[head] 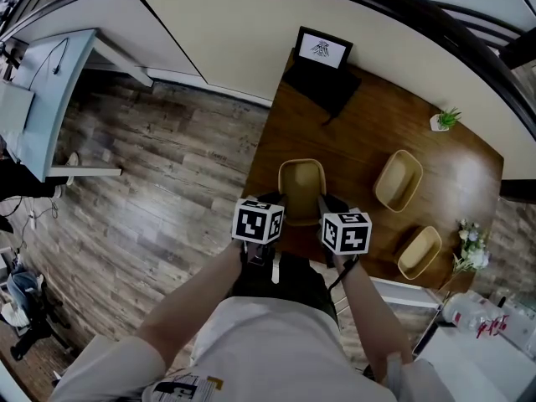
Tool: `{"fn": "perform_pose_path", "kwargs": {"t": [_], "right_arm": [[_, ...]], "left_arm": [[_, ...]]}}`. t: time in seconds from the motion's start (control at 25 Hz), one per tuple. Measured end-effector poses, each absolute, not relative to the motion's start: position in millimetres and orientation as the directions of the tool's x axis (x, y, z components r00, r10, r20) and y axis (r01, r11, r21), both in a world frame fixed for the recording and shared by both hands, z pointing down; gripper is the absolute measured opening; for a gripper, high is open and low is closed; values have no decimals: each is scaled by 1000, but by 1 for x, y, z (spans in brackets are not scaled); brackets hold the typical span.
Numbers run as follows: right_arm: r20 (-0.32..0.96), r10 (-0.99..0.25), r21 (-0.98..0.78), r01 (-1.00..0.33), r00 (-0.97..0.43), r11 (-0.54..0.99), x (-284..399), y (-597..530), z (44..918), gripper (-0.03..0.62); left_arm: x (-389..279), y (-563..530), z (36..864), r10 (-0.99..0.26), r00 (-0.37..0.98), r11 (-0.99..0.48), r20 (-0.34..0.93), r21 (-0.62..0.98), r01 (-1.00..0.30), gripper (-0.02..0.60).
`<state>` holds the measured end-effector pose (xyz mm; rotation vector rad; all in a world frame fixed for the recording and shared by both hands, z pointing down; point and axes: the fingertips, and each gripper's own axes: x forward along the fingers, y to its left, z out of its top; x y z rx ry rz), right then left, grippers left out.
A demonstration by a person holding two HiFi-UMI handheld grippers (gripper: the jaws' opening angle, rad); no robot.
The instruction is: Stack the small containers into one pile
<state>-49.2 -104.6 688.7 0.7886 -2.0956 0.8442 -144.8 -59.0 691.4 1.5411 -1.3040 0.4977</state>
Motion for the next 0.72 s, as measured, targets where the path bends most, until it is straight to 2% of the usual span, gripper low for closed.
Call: {"fn": "perform_pose_path", "kwargs": {"t": [0.72], "right_arm": [[599, -536, -324, -792, -595, 517, -13, -145, 525, 52]], "left_arm": [[-118, -130, 540, -639, 402, -167, 656, 392, -905, 51]]}}
